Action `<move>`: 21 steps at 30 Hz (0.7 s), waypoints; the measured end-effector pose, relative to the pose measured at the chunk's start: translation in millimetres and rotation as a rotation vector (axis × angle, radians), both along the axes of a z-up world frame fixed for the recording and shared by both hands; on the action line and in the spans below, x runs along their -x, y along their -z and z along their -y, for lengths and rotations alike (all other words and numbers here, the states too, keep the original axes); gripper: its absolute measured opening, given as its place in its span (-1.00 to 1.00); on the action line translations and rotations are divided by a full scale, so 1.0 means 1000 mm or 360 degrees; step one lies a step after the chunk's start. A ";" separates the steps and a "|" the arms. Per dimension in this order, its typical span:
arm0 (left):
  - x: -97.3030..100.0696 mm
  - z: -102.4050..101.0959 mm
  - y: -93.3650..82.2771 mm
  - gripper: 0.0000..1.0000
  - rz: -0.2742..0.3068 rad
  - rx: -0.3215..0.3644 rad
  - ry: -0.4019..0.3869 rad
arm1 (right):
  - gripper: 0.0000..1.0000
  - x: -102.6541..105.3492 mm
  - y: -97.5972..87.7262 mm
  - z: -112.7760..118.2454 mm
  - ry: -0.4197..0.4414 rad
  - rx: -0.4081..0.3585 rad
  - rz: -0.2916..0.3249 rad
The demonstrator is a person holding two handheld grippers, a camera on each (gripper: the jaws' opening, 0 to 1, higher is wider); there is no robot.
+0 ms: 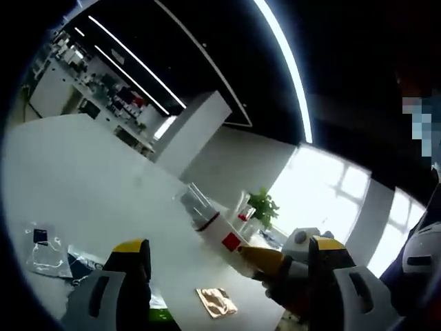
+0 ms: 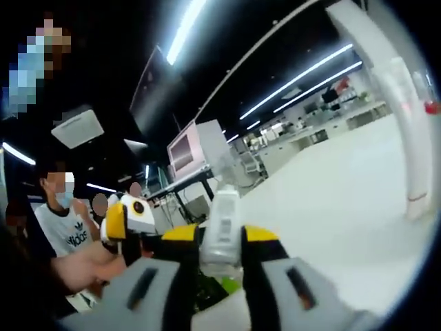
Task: Arrange the skincare products in the storage area until every visible bottle or jar stands upright without overlapping.
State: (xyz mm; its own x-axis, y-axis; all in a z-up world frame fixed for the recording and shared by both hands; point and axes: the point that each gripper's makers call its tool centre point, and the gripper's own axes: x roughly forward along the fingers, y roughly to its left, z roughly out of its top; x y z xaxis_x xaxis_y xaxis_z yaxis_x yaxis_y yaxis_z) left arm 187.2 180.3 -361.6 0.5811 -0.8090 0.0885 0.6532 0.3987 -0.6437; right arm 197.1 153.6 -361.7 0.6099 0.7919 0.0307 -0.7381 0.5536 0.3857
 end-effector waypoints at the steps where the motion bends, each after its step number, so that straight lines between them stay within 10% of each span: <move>1: 0.000 0.000 -0.001 0.94 -0.0004 0.0010 0.0001 | -0.58 0.001 -0.001 0.000 -0.0006 -0.0013 -0.0005; 21: 0.000 0.004 -0.012 0.65 -0.0114 0.0280 0.0074 | -0.58 0.013 -0.006 -0.007 -0.0085 -0.0213 -0.0115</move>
State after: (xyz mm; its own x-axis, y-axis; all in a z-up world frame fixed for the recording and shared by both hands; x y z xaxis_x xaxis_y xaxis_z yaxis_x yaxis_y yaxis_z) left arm 186.7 176.6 -349.3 0.5533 -0.8108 0.1910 0.6184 0.2462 -0.7463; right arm 184.2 160.2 -355.9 0.5713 0.8151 0.0958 -0.7328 0.4541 0.5068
